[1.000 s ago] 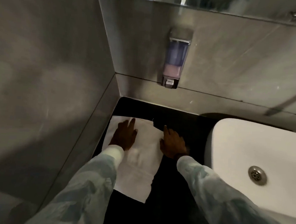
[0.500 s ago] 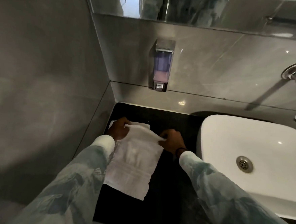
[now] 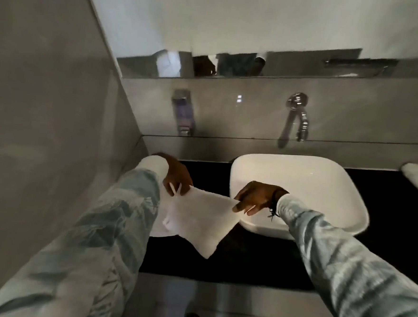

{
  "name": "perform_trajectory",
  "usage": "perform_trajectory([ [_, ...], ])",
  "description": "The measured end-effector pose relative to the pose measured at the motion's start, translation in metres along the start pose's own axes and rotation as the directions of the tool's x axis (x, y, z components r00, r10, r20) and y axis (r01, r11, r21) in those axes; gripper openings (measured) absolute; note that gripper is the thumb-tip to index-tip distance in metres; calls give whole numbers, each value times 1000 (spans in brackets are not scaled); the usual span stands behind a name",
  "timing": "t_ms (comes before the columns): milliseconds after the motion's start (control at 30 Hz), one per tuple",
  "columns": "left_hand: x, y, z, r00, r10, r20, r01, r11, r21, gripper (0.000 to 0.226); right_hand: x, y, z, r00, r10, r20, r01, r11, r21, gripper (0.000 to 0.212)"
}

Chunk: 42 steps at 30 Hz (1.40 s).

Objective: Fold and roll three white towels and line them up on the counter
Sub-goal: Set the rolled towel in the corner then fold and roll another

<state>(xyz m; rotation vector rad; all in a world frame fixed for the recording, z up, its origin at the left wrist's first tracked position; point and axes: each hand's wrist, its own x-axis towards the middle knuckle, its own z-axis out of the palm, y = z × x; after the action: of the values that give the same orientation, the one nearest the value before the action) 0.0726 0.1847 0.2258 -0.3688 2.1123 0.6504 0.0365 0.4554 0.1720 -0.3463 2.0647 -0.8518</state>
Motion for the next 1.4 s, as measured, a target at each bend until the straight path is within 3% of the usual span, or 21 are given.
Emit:
perform_trajectory([
  [167,-10,103,67,996,68,54,-66,997,-36,39,-101,77,-55,989,98,-110,-100,995,-11,40],
  [267,-8,176,121,973,168,156,-176,984,38,39,-163,141,-87,967,195,-165,-194,981,27,39],
  [400,12,260,178,945,261,195,-294,942,164,19,-230,213,-120,931,295,-217,-274,954,120,31],
  [533,44,344,228,905,350,241,-398,898,190,38,-268,294,-151,877,398,-269,-338,909,245,32],
  [600,63,384,246,876,398,272,-466,842,273,37,-275,331,-166,849,439,-296,-354,886,298,31],
  [767,123,468,267,844,465,266,-525,815,245,35,-261,406,-209,768,481,-424,-346,868,358,27],
  [933,212,537,276,783,563,265,-622,687,376,25,-223,471,-256,704,524,-479,-384,849,363,20],
  [1133,296,580,286,675,698,237,-696,497,518,32,-163,537,-293,681,455,-573,-411,886,215,28],
  [1267,352,606,291,689,722,59,-640,569,516,12,-115,599,-313,602,466,-648,-428,874,232,26],
  [1400,386,617,296,627,778,17,-661,521,541,14,-107,603,-326,601,266,-754,-388,922,17,13],
])
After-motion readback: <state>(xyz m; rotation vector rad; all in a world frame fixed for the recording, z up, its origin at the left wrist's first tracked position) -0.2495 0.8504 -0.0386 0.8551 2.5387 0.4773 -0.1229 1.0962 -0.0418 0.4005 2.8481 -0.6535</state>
